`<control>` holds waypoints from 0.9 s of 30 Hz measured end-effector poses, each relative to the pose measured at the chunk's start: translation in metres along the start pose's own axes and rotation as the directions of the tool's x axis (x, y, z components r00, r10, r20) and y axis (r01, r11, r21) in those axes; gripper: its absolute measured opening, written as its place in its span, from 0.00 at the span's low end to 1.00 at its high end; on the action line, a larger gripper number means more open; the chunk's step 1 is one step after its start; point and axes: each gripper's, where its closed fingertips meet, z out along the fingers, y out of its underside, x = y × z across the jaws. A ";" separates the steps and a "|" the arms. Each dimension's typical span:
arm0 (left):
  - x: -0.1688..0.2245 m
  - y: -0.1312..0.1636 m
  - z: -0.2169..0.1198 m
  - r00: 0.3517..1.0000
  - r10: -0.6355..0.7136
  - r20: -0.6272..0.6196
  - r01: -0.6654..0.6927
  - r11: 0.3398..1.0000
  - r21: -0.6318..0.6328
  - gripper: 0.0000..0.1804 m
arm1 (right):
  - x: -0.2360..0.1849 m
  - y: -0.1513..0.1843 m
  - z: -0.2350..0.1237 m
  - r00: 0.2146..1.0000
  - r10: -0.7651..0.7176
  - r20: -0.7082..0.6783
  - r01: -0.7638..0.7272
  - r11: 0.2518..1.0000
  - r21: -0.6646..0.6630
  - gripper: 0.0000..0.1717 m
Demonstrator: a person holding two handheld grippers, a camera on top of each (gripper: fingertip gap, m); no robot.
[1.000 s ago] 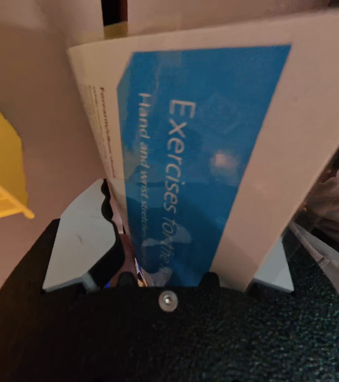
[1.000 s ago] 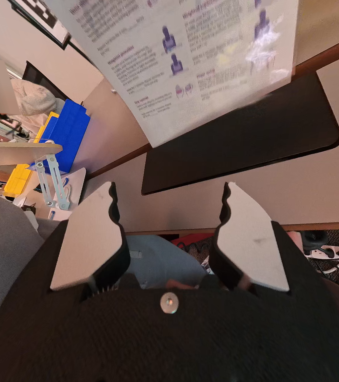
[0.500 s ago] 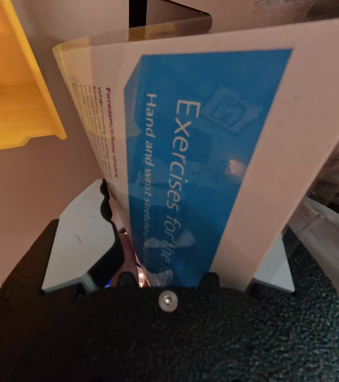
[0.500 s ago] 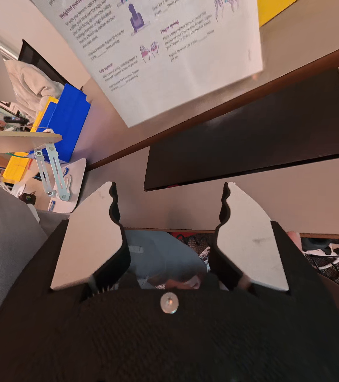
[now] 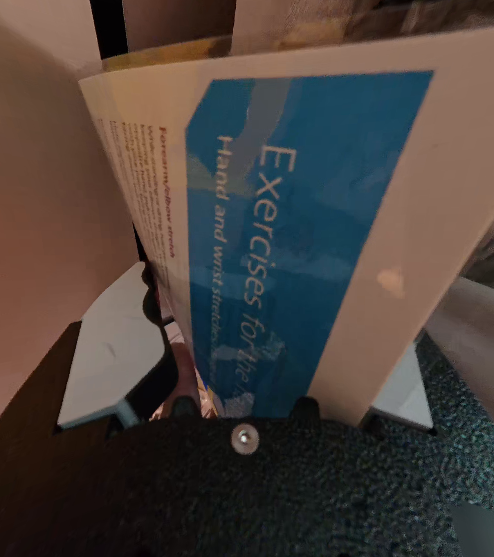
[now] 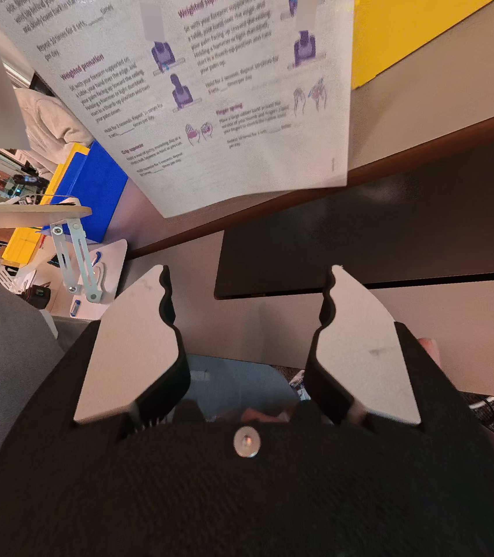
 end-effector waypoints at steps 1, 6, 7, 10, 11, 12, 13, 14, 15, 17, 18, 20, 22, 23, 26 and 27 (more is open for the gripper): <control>0.001 0.000 0.006 1.000 0.006 0.016 -0.005 1.000 -0.022 0.62 | -0.001 0.000 0.000 1.000 0.001 0.001 -0.001 1.000 0.004 0.56; 0.003 -0.011 0.034 0.996 -0.004 0.088 0.012 0.996 -0.091 0.62 | -0.002 0.002 -0.003 1.000 0.003 0.001 -0.003 1.000 0.021 0.56; 0.005 -0.014 0.040 0.997 -0.011 0.079 0.019 0.995 -0.097 0.63 | -0.002 0.003 -0.005 1.000 0.002 0.000 -0.002 1.000 0.025 0.56; 0.002 -0.025 0.058 0.996 -0.056 0.071 0.064 0.992 -0.109 0.64 | -0.002 0.005 -0.009 1.000 0.004 -0.002 -0.004 1.000 0.030 0.56; 0.000 -0.029 0.063 0.995 -0.066 0.075 0.074 0.991 -0.108 0.64 | -0.002 0.006 -0.011 1.000 0.005 -0.003 -0.005 0.999 0.033 0.56; -0.001 -0.033 0.068 0.995 -0.071 0.068 0.077 0.992 -0.103 0.65 | -0.002 0.007 -0.013 1.000 0.007 -0.005 -0.007 0.999 0.037 0.56; -0.002 -0.037 0.071 0.996 -0.075 0.055 0.081 0.992 -0.099 0.65 | -0.001 0.008 -0.014 1.000 0.009 -0.007 -0.008 0.999 0.039 0.56; -0.004 -0.040 0.074 0.996 -0.077 0.049 0.081 0.991 -0.102 0.65 | -0.001 0.009 -0.016 1.000 0.010 -0.009 -0.009 0.999 0.038 0.56; -0.008 -0.043 0.076 0.996 -0.068 0.062 0.074 0.992 -0.102 0.66 | -0.001 0.010 -0.018 1.000 0.010 -0.012 -0.010 0.999 0.040 0.56; -0.017 -0.048 0.077 0.994 -0.066 0.090 0.074 0.993 -0.094 0.63 | 0.000 0.010 -0.021 1.000 0.013 -0.017 -0.012 0.999 0.047 0.56; -0.018 -0.049 0.077 0.993 -0.079 0.083 0.087 0.991 -0.099 0.63 | 0.000 0.011 -0.022 1.000 0.016 -0.019 -0.015 0.999 0.048 0.56; -0.019 -0.051 0.079 0.993 -0.090 0.080 0.099 0.989 -0.109 0.64 | -0.001 0.013 -0.027 0.999 0.021 -0.025 -0.020 0.998 0.053 0.56; -0.019 -0.055 0.080 0.994 -0.083 0.078 0.091 0.989 -0.119 0.64 | 0.001 0.013 -0.028 0.999 0.026 -0.026 -0.024 0.998 0.058 0.56; -0.019 -0.058 0.080 0.994 -0.078 0.083 0.087 0.990 -0.114 0.64 | 0.001 0.013 -0.028 0.999 0.026 -0.026 -0.024 0.998 0.060 0.56; -0.014 -0.062 0.074 0.992 -0.083 0.097 0.092 0.990 -0.102 0.62 | 0.001 0.013 -0.028 0.999 0.025 -0.028 -0.023 0.997 0.067 0.56; -0.011 -0.061 0.071 0.992 -0.080 0.096 0.090 0.991 -0.104 0.62 | 0.001 0.014 -0.029 0.999 0.029 -0.028 -0.027 0.997 0.071 0.56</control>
